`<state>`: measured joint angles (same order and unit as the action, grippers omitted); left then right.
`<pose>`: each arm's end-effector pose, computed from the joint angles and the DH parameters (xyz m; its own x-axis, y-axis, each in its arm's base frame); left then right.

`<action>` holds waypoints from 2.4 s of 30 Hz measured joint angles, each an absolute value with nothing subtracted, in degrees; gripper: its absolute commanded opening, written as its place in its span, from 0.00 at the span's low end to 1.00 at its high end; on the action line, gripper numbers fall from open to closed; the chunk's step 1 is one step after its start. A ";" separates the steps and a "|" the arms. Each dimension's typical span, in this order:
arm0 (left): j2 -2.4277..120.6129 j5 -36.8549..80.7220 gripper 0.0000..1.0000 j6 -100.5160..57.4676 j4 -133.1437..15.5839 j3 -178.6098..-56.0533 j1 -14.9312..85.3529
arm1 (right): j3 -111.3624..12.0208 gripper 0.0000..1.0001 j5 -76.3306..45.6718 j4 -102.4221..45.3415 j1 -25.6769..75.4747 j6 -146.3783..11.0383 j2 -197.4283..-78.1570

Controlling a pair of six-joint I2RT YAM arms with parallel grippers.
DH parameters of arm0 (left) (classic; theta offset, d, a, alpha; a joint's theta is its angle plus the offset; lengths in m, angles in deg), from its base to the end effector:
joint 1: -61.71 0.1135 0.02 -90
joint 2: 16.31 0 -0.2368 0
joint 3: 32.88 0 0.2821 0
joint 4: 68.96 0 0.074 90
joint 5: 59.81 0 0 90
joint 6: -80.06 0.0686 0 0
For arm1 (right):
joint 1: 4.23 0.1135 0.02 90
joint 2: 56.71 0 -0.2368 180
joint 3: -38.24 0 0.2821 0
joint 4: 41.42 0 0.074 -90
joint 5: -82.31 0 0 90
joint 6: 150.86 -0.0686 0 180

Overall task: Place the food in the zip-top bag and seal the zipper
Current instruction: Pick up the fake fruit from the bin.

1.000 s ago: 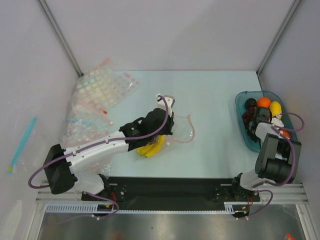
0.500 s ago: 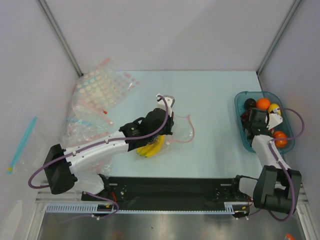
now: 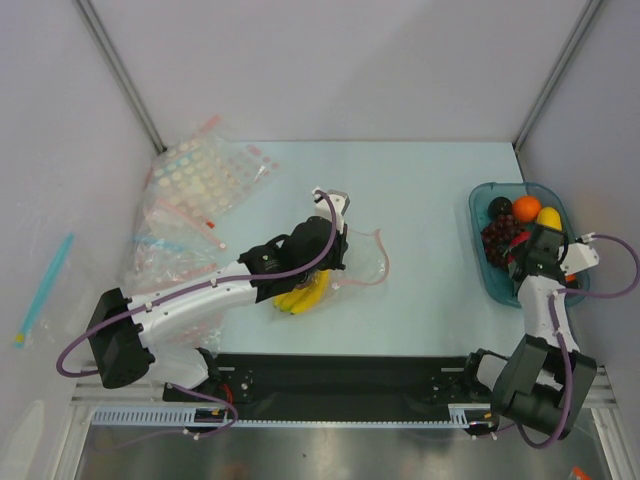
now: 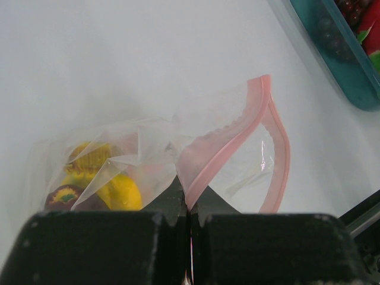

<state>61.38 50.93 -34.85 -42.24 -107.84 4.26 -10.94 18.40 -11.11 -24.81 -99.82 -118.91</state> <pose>0.2204 -0.3002 0.2635 -0.5021 0.0545 -0.8631 0.4531 0.8667 -0.2089 0.2544 -0.1277 0.1664 -0.1127 0.6455 -0.7554 0.8823 0.4147 0.2227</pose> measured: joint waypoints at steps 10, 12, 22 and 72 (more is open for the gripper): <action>61.38 50.90 0.00 -34.87 -42.24 -107.84 4.26 | -13.72 1.00 12.52 -12.49 -30.14 -98.88 -124.50; 61.38 50.90 0.00 -34.87 -42.24 -107.84 4.26 | -13.63 1.00 11.53 -13.63 -30.23 -98.31 -124.26; 61.38 50.90 0.00 -34.87 -42.24 -107.84 4.26 | -8.65 1.00 9.00 -26.15 -30.62 -94.79 -123.17; 61.36 52.19 0.00 -33.80 -42.22 -107.84 4.26 | -15.90 0.76 14.27 -29.65 -14.84 -69.15 -131.58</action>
<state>61.36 52.19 -33.80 -42.22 -107.84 4.26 -15.90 14.27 -29.65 -14.84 -69.15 -131.58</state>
